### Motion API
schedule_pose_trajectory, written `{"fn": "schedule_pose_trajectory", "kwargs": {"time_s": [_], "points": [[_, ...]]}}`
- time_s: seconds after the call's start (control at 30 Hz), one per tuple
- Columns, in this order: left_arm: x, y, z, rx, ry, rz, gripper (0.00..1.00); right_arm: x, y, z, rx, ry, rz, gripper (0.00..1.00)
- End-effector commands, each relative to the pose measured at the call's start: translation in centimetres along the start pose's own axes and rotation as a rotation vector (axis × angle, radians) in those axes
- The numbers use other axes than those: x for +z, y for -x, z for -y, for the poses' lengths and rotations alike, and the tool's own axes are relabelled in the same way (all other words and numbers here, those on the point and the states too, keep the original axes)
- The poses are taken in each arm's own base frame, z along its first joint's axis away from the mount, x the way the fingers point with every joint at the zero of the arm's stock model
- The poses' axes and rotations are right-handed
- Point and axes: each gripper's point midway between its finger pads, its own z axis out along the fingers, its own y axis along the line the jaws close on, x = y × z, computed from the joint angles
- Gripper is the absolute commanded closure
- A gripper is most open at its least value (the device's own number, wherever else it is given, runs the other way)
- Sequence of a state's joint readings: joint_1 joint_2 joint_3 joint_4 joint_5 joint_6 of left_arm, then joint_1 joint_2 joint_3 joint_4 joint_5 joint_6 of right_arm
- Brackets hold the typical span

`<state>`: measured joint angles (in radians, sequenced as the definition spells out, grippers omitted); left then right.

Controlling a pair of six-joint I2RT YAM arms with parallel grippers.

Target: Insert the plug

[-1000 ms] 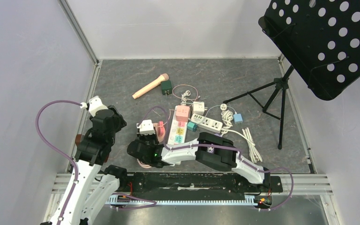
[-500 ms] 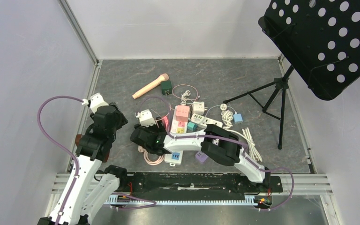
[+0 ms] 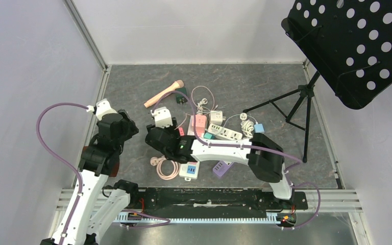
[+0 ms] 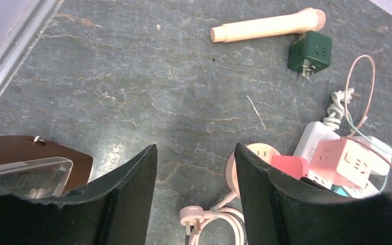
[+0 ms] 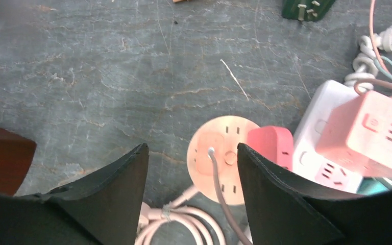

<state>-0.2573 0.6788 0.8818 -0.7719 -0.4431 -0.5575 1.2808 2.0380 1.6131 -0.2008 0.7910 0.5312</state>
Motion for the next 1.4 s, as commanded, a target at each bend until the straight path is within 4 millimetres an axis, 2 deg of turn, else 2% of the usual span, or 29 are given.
{"fn": "schedule_pose_trajectory", "kwargs": {"time_s": [0.0,0.1,0.17,0.3,0.47,0.53,0.7,0.8,0.93,1.07,1.23,1.37], "points": [[-1.1,0.3,1.6,-0.021,-0.091,-0.026,0.36,-3.3,2.2,1.7,0.057,0.027,0.0,0.33],[-0.8,-1.5,2.5,-0.021,-0.14,-0.095,0.36,-5.4,2.6,3.5,0.057,0.051,-0.005,0.32],[-0.5,-2.7,2.9,-0.026,-0.16,-0.139,0.36,-6.4,2.3,4.0,0.037,0.107,-0.037,0.29],[0.2,-4.8,3.8,-0.042,-0.21,-0.2,0.36,-7.5,-0.3,4.8,-0.006,0.231,-0.153,0.25],[1.1,-5.9,4.0,-0.051,-0.21,-0.228,0.36,-7.4,-3.4,5.2,-0.054,0.304,-0.254,0.18],[1.4,-6.4,4.0,-0.053,-0.204,-0.243,0.36,-7.6,-4.4,4.7,-0.074,0.359,-0.28,0.12],[2.2,-7.8,4.4,-0.07,-0.215,-0.281,0.36,-9.1,-5.6,3.5,-0.113,0.532,-0.301,0.05],[2.8,-9.7,4.7,-0.082,-0.239,-0.324,0.37,-8.9,-5.2,4.4,-0.111,0.514,-0.283,0.05],[3.2,-13.3,6.1,-0.133,-0.325,-0.438,0.4,-8.9,-3.4,6.0,-0.026,0.497,-0.257,0.13],[3.8,-17.1,6.5,-0.176,-0.35,-0.551,0.46,-11.0,-0.7,5.4,0.023,0.644,-0.204,0.13],[4.4,-19.6,6.0,-0.174,-0.321,-0.599,0.49,-12.2,1.9,5.9,0.062,0.703,-0.156,0.12],[4.6,-21.2,5.8,-0.126,-0.286,-0.619,0.5,-13.0,1.8,4.8,0.042,0.811,-0.157,0.04]]}}
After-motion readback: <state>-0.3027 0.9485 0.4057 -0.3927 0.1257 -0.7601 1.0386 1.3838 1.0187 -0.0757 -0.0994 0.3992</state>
